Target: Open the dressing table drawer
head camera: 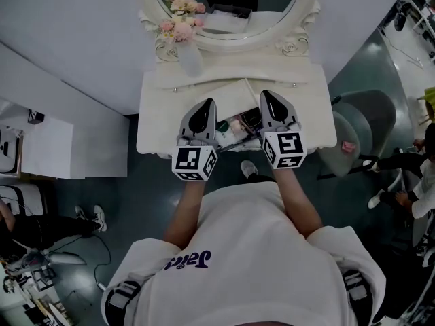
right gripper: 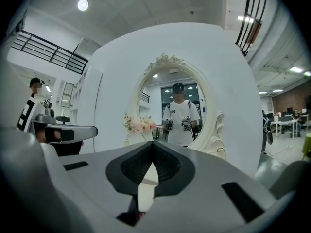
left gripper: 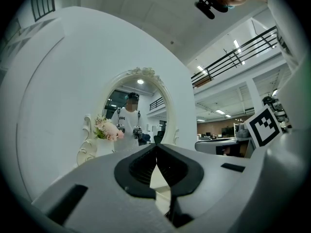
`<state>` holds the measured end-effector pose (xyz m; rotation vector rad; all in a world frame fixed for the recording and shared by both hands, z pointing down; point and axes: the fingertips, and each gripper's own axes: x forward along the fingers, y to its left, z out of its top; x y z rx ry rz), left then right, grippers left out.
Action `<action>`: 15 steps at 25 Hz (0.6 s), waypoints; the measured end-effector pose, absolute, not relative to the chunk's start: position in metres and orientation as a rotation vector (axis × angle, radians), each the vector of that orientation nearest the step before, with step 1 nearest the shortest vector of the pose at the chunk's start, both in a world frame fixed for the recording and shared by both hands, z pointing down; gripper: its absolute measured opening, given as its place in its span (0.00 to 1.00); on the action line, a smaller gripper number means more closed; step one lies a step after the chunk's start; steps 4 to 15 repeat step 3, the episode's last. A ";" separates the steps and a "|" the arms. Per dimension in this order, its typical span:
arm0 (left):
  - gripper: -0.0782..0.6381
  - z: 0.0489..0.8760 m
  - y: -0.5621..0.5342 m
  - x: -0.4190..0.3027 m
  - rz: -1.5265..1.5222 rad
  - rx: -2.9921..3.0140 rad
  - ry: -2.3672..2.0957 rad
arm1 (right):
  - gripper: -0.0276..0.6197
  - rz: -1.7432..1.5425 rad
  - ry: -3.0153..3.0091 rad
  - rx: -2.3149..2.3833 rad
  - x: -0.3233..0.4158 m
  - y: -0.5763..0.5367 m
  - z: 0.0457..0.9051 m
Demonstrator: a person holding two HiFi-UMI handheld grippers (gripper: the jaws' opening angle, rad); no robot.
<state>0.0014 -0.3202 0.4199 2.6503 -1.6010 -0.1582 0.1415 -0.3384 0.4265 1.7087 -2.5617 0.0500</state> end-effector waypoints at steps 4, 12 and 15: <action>0.13 0.431 -0.321 0.005 -0.136 2.627 -1.581 | 0.06 0.062 -2.554 1.699 0.143 -0.341 0.430; 0.13 0.431 -0.321 0.005 -0.136 2.627 -1.581 | 0.06 0.062 -2.554 1.699 0.143 -0.341 0.430; 0.13 0.431 -0.321 0.005 -0.136 2.627 -1.581 | 0.06 0.062 -2.554 1.699 0.143 -0.341 0.430</action>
